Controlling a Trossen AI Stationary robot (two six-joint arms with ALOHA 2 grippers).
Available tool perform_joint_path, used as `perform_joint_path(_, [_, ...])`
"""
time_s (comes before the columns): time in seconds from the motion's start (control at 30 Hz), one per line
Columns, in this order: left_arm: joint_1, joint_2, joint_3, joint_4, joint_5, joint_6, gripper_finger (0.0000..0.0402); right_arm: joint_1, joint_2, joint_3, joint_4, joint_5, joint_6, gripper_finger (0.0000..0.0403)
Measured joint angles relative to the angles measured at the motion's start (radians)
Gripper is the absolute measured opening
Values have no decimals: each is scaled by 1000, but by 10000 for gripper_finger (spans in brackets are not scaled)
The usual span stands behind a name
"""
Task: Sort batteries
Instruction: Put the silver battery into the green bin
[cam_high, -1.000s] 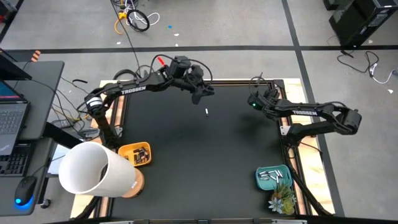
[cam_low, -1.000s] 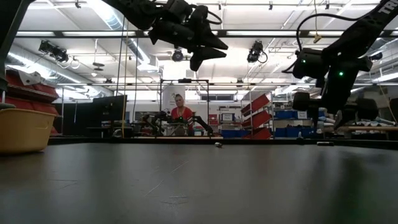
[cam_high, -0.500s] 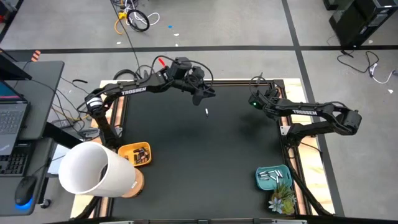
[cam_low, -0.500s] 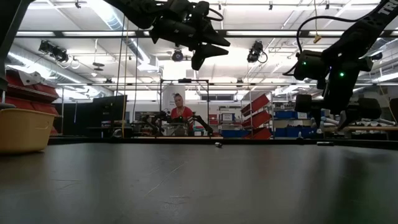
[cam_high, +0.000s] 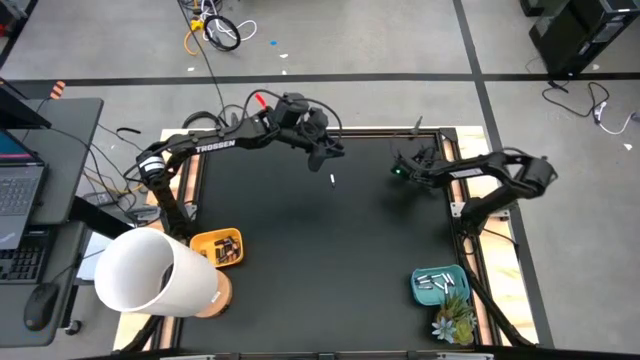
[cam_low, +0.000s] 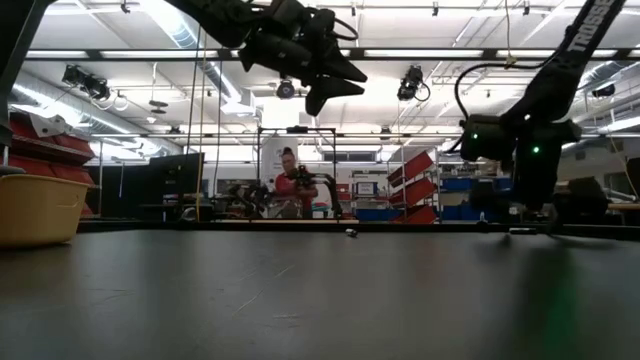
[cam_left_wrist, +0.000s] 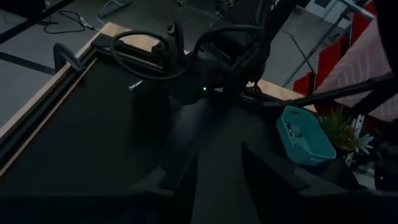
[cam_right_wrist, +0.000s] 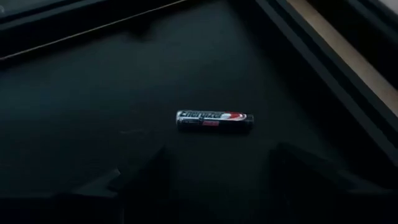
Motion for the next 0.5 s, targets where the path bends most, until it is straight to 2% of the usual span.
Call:
perform_joint_path(0.17, [0, 0, -1, -29, 0, 23, 140, 3, 63, 3, 60, 51, -13, 302])
perform_joint_path(0.5, [0, 0, -1, -25, -1, 49, 140, 29, 74, -1, 125, 105, -9, 302])
